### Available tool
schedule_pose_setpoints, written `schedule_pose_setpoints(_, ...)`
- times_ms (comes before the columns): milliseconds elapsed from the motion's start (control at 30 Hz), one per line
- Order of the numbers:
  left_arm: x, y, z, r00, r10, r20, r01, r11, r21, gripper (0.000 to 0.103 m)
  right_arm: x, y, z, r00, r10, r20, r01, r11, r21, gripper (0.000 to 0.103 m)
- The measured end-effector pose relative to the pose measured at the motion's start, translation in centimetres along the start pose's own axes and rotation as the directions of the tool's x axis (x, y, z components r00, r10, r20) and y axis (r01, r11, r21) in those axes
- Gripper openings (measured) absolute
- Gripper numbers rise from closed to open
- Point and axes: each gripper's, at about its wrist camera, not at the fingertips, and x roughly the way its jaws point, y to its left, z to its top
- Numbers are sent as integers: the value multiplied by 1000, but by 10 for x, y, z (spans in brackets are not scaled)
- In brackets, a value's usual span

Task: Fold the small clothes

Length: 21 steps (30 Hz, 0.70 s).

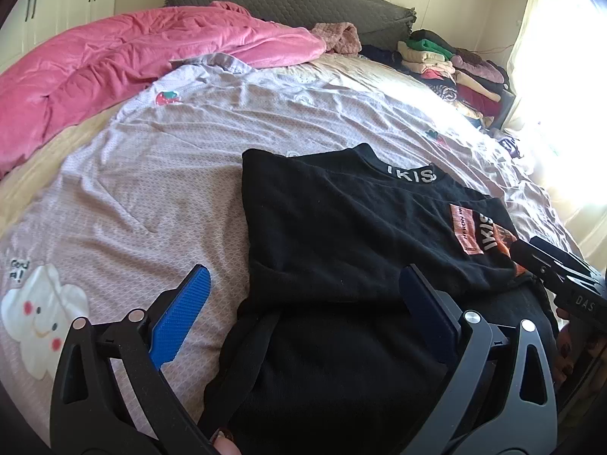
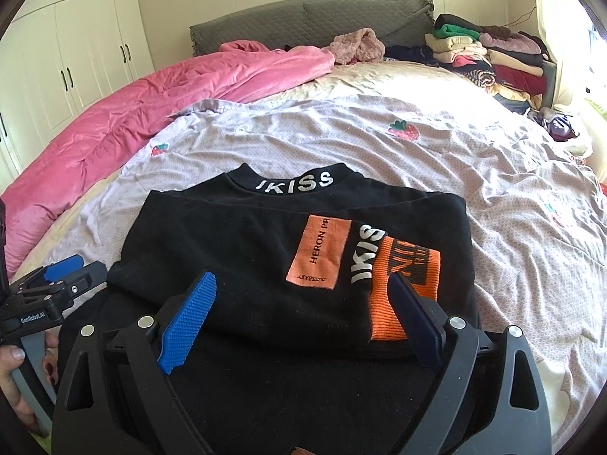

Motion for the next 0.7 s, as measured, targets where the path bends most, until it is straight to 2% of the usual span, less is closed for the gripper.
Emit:
schedule_pose_setpoints(100,-9,-3,-1,1000,3,20,-3,1000,10,93,-5,0,-1,1000,-2,13,2,1000,-1,94)
schedule_pose_setpoints(700,-47,-8,-4,997,29,78,-31,999,33,93,-46,-10,-3,995,-16,102,15,1000,9,95)
